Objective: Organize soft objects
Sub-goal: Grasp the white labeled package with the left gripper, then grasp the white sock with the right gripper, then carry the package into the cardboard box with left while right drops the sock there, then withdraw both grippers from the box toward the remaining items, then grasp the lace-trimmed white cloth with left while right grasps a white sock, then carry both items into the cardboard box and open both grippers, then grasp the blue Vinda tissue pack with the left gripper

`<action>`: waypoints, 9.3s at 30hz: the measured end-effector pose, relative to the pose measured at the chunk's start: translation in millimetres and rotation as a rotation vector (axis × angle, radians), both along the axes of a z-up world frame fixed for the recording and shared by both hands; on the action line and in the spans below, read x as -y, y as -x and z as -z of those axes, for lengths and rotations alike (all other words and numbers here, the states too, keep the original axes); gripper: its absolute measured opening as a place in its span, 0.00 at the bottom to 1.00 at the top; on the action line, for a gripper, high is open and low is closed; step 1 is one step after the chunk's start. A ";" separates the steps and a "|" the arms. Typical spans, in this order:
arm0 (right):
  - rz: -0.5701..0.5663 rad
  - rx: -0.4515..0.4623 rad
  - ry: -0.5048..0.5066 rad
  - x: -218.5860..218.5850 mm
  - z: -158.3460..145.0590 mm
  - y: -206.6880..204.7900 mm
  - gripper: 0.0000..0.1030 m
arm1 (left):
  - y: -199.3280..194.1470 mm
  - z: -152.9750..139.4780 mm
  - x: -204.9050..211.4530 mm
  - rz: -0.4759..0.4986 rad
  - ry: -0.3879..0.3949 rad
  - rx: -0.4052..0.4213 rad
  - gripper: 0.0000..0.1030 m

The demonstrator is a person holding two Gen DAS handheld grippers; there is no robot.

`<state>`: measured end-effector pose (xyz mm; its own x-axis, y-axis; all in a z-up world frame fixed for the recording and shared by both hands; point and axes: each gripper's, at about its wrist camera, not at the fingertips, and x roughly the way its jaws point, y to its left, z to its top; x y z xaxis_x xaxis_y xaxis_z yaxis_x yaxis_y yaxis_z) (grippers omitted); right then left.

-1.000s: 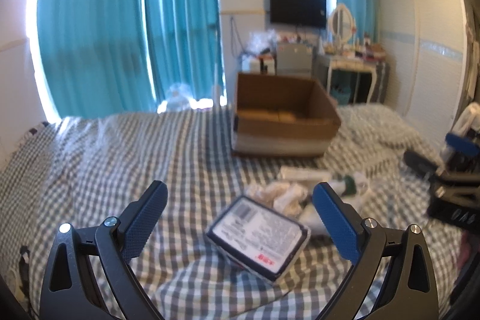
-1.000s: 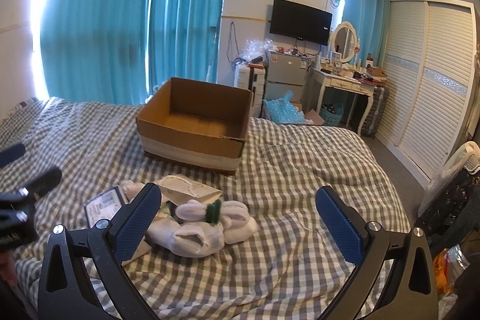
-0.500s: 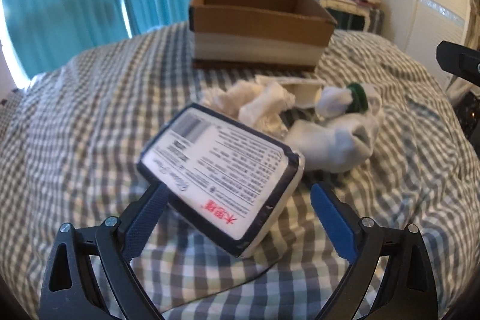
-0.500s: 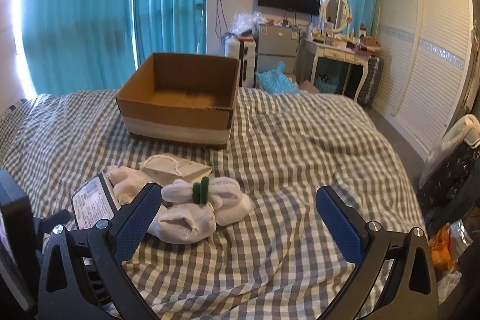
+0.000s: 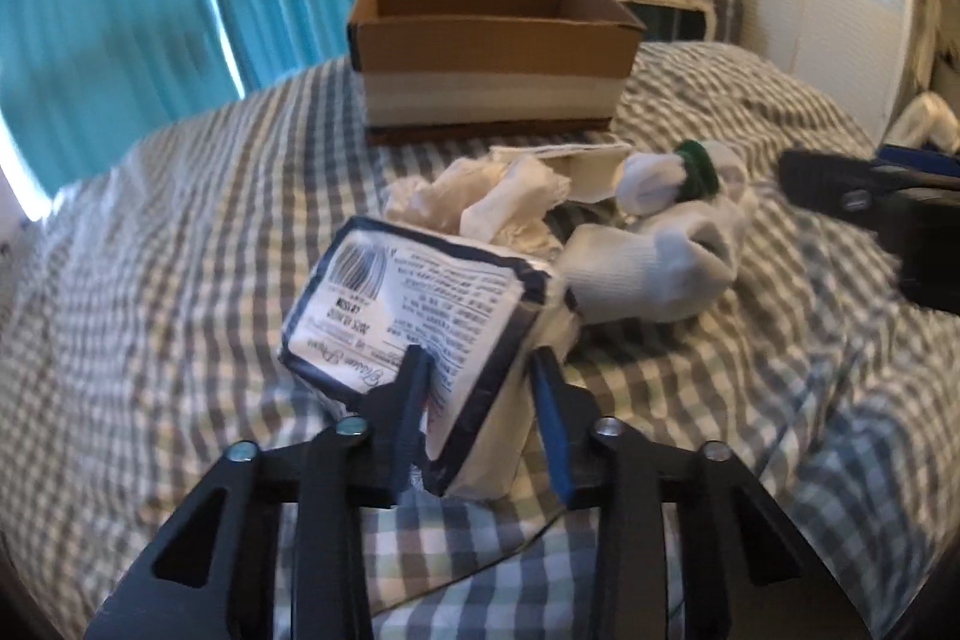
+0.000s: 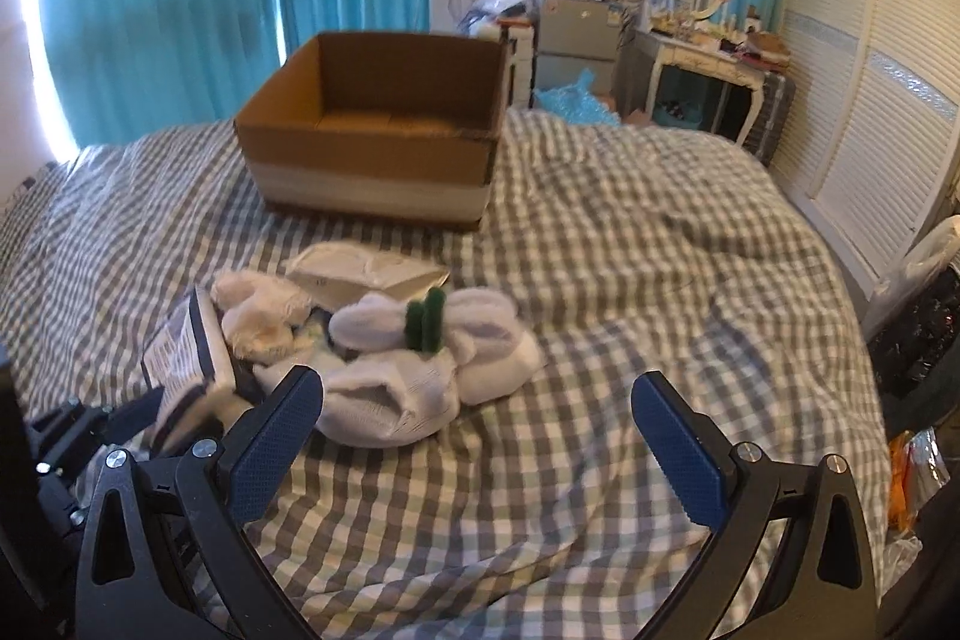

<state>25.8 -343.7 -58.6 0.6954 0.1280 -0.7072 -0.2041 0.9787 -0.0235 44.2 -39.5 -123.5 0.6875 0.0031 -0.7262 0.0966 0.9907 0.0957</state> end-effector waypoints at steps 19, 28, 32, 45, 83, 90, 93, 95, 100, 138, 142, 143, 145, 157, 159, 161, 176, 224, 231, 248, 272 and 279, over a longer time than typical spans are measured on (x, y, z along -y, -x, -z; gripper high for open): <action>-0.124 -0.156 -0.096 -29.0 38.4 -17.6 0.02 | 11.6 -55.0 -61.7 -0.116 0.133 0.098 0.17; -0.133 -0.123 -0.095 -14.1 0.7 7.6 0.02 | 40.8 -79.1 -64.7 -0.101 0.156 0.112 0.17; -0.166 -0.118 -0.190 -7.2 -23.0 20.1 0.02 | 51.6 -95.8 -60.3 -0.079 0.135 0.141 0.17; -0.214 -0.123 -0.076 -18.6 -41.3 17.2 0.02 | 62.5 -125.4 -56.5 -0.059 0.140 0.197 0.17; -0.233 0.014 -0.191 -65.0 -119.6 -274.2 0.02 | -202.7 -148.6 -18.9 0.078 0.110 0.242 0.17; -0.246 -0.003 -0.193 -70.0 -99.4 -289.4 0.04 | -209.2 -135.5 6.8 0.155 0.077 0.236 0.22; -0.218 0.022 -0.202 -59.8 -106.3 -281.1 0.34 | -206.3 -139.5 10.1 0.152 0.062 0.248 0.23; -0.200 0.051 -0.218 -47.7 -118.6 -270.2 0.53 | -200.4 -145.4 12.1 0.139 0.027 0.253 0.23; -0.159 0.099 -0.205 -14.3 -159.8 -242.1 0.54 | -172.6 -172.9 2.8 0.095 0.053 0.255 0.51; -0.212 -0.062 -0.001 -4.2 -34.7 -60.4 1.00 | -19.6 -56.4 -40.9 -0.075 0.102 0.054 0.80; -0.224 -0.159 0.049 -15.8 11.6 -81.9 0.94 | -37.0 -13.3 -42.8 -0.075 0.105 -0.006 0.79; -0.239 -0.179 0.067 -19.4 21.2 -85.2 0.93 | -40.4 -4.3 -43.5 -0.075 0.109 -0.023 0.77; -0.264 -0.201 0.094 -25.2 37.4 -89.0 0.90 | -45.5 11.7 -42.6 -0.068 0.120 -0.061 0.77; -0.195 -0.261 0.127 -13.9 63.4 -99.0 0.34 | -51.1 32.0 -44.6 -0.037 0.183 -0.137 0.47; -0.176 -0.244 0.114 -7.7 56.3 -96.8 0.34 | -50.8 34.0 -43.3 -0.032 0.182 -0.151 0.36; -0.167 -0.236 0.099 -3.3 51.2 -95.6 0.31 | -49.8 33.9 -43.2 -0.025 0.181 -0.152 0.26; -0.232 -0.123 0.023 -10.7 -18.1 -46.2 0.28 | -11.6 -11.1 -41.8 -0.013 0.147 -0.083 0.15; -0.320 0.200 -0.058 -69.6 -233.3 -167.4 0.27 | -160.2 -201.4 -31.0 0.050 0.114 0.244 0.15; -0.314 0.130 -0.066 -91.2 -178.7 -240.8 0.27 | -216.2 -152.7 -32.9 0.030 0.105 0.184 0.15; -0.247 0.061 -0.119 -95.7 -105.1 -315.0 0.67 | -250.7 -105.7 -17.4 0.069 0.037 0.147 0.48; -0.238 0.284 -0.042 2.7 -324.5 -62.3 1.00 | -15.4 -296.9 -14.3 -0.009 -0.011 0.434 0.82; -0.230 0.262 -0.040 0.6 -298.5 -6.0 1.00 | 23.3 -267.4 -25.9 -0.010 0.083 0.386 0.82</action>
<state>31.8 -344.4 239.9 0.8024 0.3268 -0.4994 -0.4118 0.9088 -0.0669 20.9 -13.6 143.8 0.9101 -0.0368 -0.4127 0.0598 0.9973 0.0430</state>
